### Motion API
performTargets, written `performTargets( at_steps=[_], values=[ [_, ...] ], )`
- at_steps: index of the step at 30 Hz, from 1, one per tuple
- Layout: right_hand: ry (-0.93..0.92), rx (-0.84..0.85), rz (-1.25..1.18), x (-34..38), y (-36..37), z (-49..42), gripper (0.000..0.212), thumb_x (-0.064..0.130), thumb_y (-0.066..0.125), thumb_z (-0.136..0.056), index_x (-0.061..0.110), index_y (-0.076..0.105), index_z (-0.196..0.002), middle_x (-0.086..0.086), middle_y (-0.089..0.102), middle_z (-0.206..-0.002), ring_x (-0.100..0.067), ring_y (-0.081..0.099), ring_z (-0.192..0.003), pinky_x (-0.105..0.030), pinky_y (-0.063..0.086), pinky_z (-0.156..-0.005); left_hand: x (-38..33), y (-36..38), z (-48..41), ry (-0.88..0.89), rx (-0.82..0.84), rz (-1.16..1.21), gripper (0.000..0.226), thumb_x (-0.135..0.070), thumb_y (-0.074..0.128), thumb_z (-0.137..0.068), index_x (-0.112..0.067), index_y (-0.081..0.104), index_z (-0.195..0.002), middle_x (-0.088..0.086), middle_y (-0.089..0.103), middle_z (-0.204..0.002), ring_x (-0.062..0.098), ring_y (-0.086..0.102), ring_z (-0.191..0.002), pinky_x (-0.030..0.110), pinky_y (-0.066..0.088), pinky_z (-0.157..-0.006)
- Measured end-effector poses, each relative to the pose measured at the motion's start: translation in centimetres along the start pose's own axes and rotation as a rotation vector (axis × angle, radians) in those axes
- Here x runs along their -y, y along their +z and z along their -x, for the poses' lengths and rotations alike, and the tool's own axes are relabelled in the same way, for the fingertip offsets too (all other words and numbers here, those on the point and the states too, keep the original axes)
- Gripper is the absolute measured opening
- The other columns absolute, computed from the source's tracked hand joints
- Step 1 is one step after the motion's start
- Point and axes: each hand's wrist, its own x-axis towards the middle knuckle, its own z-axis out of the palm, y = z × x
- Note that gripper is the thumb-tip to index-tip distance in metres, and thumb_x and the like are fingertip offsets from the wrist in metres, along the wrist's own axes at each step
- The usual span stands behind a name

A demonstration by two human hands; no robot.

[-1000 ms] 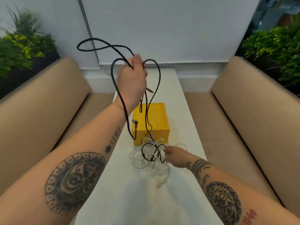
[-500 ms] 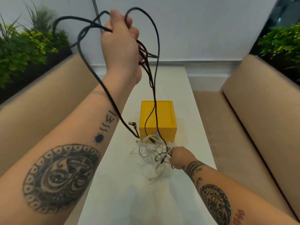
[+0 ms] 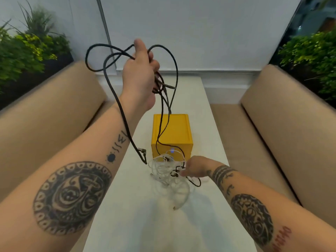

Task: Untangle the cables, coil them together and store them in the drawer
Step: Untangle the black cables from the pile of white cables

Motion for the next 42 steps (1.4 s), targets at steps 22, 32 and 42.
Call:
performTargets(
  at_steps=[22, 32, 42],
  values=[
    [-0.259, -0.176, -0.554, 3.1, -1.4, -2.9, 0.027, 0.031, 0.054, -0.102, 0.008, 0.068, -0.108, -0.008, 0.071, -0.106, -0.016, 0.062, -0.088, -0.044, 0.055, -0.080, -1.0, -1.9, 0.3, 0.056, 0.413, 0.254, 0.054, -0.062, 0.021, -0.101, -0.023, 0.040, -0.069, -0.007, 0.024, -0.055, 0.015, 0.019, -0.058, 0.032, 0.023, -0.056],
    [-0.323, -0.902, -0.804, 2.1, -6.3, -2.6, 0.025, 0.031, 0.053, -0.103, 0.021, 0.072, -0.115, 0.001, 0.072, -0.093, -0.010, 0.067, -0.084, -0.031, 0.052, -0.074, 5.5, -6.3, -1.1, 0.235, 0.118, -0.549, 0.045, -0.060, 0.041, -0.100, -0.021, 0.049, -0.079, -0.001, 0.058, -0.046, 0.029, 0.070, -0.061, 0.048, 0.058, -0.072],
    [-0.311, -0.729, -0.151, 1.1, -7.7, -0.7, 0.033, 0.025, 0.052, -0.105, 0.026, 0.062, -0.137, -0.001, 0.069, -0.129, -0.021, 0.061, -0.122, -0.028, 0.045, -0.100, 11.2, -6.5, -1.8, -0.066, 0.006, -0.430, 0.047, -0.059, 0.043, -0.100, -0.020, 0.043, -0.074, -0.004, 0.035, -0.047, 0.017, 0.038, -0.037, 0.036, 0.040, -0.054]
  ],
)
